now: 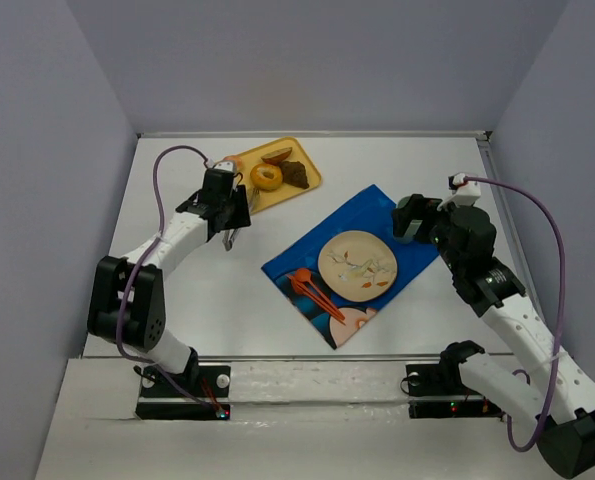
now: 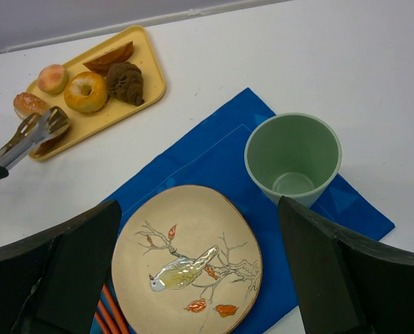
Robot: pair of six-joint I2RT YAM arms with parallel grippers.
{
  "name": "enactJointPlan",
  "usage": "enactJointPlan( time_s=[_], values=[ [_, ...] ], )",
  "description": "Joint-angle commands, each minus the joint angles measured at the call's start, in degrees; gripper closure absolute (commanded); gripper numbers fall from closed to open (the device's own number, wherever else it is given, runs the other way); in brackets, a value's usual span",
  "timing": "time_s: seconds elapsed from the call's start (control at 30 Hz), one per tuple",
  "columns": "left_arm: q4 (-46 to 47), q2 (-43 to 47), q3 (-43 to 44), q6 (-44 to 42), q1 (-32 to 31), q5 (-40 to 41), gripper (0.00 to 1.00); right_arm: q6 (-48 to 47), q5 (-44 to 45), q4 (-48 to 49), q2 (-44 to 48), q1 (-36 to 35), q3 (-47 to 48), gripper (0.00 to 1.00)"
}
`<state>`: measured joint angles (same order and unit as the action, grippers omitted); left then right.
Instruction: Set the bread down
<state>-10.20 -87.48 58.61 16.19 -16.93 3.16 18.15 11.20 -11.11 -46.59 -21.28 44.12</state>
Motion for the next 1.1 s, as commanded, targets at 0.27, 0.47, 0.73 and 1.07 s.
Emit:
enactJointPlan(
  time_s=[0.27, 0.47, 0.73, 1.07],
  values=[
    [-1.93, -3.57, 5.02, -4.50, -1.97, 1.76, 0.51, -1.01, 2.33, 1.97, -1.05, 0.45, 0.79, 0.00],
    [-3.69, -1.73, 5.99, -2.92, -3.46, 4.66, 0.70, -0.84, 2.69, 1.97, -0.61, 0.45, 0.62, 0.00],
    [-4.31, 7.14, 6.87, -0.28, -5.04, 7.65, 0.93, -0.31, 2.60, 1.89, 0.71, 0.45, 0.27, 0.00],
    [1.23, 15.41, 4.24, 2.09, -10.74, -2.28, 0.94, 0.48, 1.54, 1.97, 1.68, 0.45, 0.09, 0.00]
  ],
)
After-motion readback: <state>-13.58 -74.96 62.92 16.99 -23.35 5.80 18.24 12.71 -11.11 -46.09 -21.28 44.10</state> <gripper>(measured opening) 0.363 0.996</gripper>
